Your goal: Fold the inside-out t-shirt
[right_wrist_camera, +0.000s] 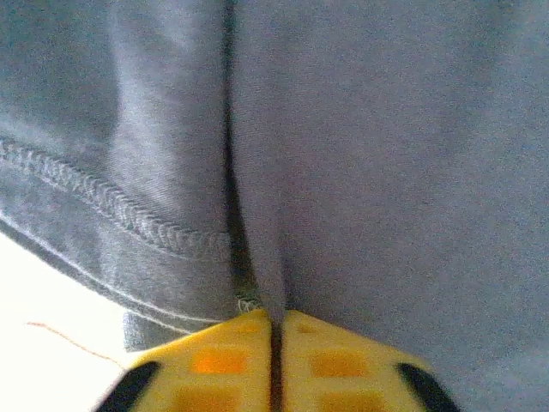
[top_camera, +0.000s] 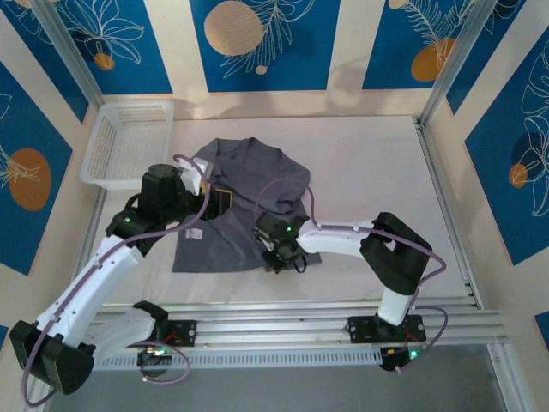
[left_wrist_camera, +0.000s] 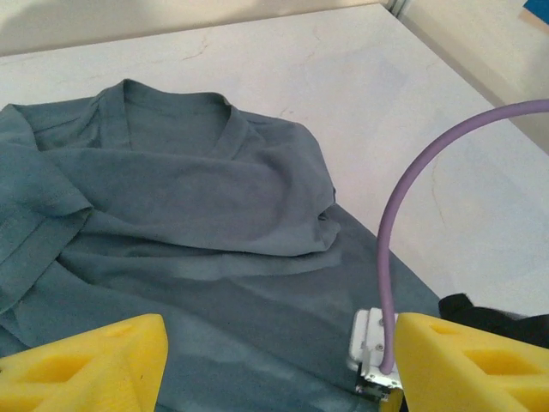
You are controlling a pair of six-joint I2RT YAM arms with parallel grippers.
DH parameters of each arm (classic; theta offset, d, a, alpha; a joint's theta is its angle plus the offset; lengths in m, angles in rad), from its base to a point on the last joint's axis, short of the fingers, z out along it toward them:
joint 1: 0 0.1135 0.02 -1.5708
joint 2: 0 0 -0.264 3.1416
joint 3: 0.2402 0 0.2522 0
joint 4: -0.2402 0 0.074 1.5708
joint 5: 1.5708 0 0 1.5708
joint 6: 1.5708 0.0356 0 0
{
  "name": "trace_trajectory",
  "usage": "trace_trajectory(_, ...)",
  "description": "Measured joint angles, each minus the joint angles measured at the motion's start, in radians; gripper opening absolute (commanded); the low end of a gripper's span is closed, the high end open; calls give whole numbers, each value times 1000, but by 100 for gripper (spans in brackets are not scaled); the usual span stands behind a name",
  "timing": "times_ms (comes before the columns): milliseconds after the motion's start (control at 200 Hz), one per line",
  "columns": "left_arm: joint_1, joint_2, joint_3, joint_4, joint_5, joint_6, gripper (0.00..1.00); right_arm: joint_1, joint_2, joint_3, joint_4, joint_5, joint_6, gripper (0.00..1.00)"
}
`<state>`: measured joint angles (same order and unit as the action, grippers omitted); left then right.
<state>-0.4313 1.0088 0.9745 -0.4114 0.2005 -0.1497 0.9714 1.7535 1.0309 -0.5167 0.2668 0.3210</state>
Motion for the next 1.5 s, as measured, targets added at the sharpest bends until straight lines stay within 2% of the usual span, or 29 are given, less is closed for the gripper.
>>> trace_trajectory(210,0,43,-1,0,70,14,76,-39,-124,-98,4,-18,27,0)
trace_trajectory(350,-21,52,-43,29,168,46,81,-148,-308,-183,45,-126,71,0)
trace_trajectory(450,-107,47,-116,62,204,119,92,-279,-441,-258,117,-257,122,0)
trace_trajectory(540,-212,48,-173,76,223,208,93,-377,-529,-324,184,-355,169,0)
trace_trajectory(705,-341,145,-185,113,222,299,92,-401,-558,-341,225,-475,210,0)
trace_trajectory(860,-415,328,-188,230,184,305,88,-401,-541,-340,253,-542,257,0)
trace_trajectory(955,-446,422,-210,343,130,279,69,-403,-542,-340,268,-556,278,0)
trace_trajectory(1080,-455,517,-237,470,80,226,58,-410,-542,-340,270,-559,293,0)
trace_trajectory(1225,-455,553,-238,554,58,188,37,-420,-542,-340,270,-559,301,0)
trace_trajectory(1400,-455,543,-238,580,22,178,37,-422,-542,-340,270,-559,308,0)
trace_trajectory(1500,-455,520,-239,575,3,179,31,-424,-542,-340,270,-559,308,0)
